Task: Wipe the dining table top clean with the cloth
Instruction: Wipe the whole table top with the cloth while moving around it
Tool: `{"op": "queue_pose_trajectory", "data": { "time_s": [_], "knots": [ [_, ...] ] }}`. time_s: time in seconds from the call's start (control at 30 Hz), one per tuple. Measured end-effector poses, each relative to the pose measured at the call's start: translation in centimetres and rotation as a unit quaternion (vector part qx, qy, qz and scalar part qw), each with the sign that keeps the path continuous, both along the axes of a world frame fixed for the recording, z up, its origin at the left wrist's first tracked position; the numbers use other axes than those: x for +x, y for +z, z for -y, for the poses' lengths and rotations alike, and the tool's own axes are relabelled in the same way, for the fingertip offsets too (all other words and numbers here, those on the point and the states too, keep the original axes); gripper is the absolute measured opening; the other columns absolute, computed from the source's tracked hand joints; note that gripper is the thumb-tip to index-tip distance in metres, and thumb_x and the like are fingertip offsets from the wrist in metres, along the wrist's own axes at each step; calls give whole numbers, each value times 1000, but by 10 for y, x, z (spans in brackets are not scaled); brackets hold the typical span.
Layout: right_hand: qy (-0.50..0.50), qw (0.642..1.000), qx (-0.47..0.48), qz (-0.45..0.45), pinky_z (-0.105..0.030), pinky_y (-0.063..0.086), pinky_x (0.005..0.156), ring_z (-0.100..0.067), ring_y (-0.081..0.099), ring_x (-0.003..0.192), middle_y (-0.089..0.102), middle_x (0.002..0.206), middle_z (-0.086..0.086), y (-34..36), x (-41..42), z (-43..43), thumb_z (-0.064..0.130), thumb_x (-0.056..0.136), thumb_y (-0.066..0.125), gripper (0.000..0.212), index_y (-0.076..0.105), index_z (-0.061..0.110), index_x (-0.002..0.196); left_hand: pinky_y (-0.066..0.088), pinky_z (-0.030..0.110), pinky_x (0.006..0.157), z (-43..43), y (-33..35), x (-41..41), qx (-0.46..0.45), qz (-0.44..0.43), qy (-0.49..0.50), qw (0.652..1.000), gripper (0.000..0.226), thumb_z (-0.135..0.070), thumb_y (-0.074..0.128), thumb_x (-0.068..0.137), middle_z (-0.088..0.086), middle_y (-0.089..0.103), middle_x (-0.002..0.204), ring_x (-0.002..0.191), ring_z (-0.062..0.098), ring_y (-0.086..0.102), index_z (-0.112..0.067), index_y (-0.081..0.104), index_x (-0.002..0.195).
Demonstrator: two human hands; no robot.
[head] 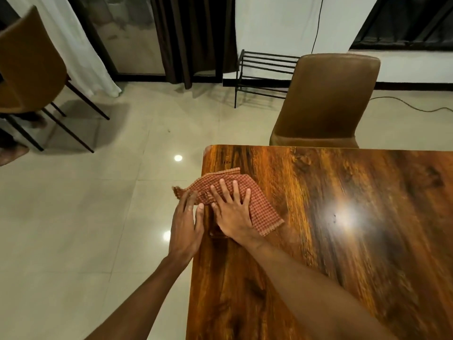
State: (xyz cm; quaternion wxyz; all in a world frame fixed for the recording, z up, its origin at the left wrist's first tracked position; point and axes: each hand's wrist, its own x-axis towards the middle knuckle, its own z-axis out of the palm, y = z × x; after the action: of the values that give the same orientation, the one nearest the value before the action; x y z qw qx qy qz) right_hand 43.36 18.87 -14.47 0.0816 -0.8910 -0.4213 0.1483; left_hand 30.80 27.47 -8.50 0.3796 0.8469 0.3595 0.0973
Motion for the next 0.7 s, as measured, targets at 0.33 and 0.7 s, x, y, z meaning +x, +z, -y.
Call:
{"op": "queue_pose_trajectory", "data": {
  "time_s": [0.33, 0.7],
  "knots": [
    [-39, 999, -30, 17, -75, -13, 116, -42, -20, 155, -21, 171, -6, -7, 74, -106, 49, 106, 41, 77, -6, 31, 164, 29, 39, 122, -71, -16, 71, 27, 43, -53, 997, 50, -35, 34, 107, 4, 35, 161, 150, 18, 30, -14, 39, 153],
    [-159, 987, -9, 0, -69, -6, 122, -27, -6, 160, 0, 174, 3, 3, 184, -7, 47, 110, 17, 55, 10, 35, 164, 30, 43, 122, -52, -16, 91, 15, 51, -68, 996, 55, -43, 31, 106, -2, 30, 163, 151, 14, 27, -21, 32, 156]
  ]
}}
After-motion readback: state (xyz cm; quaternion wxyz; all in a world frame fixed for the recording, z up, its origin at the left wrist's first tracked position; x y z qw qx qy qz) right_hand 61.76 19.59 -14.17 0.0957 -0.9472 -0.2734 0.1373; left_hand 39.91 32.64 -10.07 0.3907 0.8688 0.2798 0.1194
